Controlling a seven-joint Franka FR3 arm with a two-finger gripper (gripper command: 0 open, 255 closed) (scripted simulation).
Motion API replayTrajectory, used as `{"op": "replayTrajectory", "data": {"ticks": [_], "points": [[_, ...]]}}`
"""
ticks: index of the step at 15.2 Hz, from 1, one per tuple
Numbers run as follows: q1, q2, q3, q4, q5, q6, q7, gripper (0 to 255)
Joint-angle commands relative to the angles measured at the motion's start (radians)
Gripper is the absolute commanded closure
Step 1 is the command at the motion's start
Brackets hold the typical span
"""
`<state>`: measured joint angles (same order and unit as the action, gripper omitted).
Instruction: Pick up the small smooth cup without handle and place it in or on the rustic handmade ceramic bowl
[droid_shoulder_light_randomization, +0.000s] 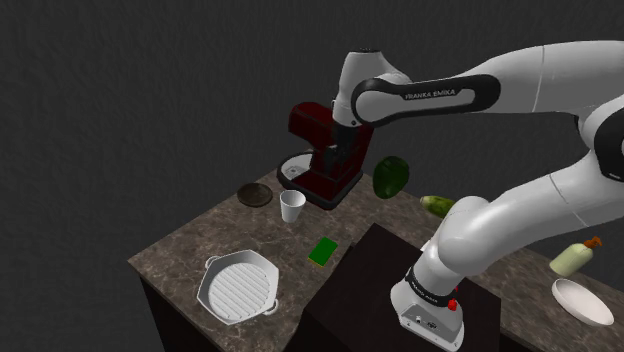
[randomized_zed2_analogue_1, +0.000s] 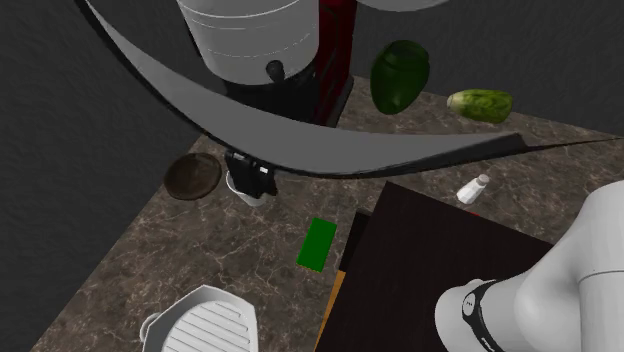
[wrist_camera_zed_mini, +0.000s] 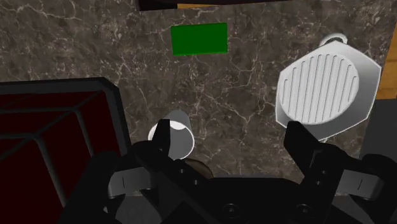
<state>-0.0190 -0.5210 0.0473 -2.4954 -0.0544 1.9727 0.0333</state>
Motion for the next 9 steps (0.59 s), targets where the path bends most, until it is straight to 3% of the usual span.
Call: {"op": "replayTrajectory", "data": {"ticks": [1,9], "points": [[-0.005,0.065,0.004,-0.004,-0.014,0.071,0.003,0],[-0.031,0.357,0.018,0.027,-0.1,0.329,0.042,0]]}}
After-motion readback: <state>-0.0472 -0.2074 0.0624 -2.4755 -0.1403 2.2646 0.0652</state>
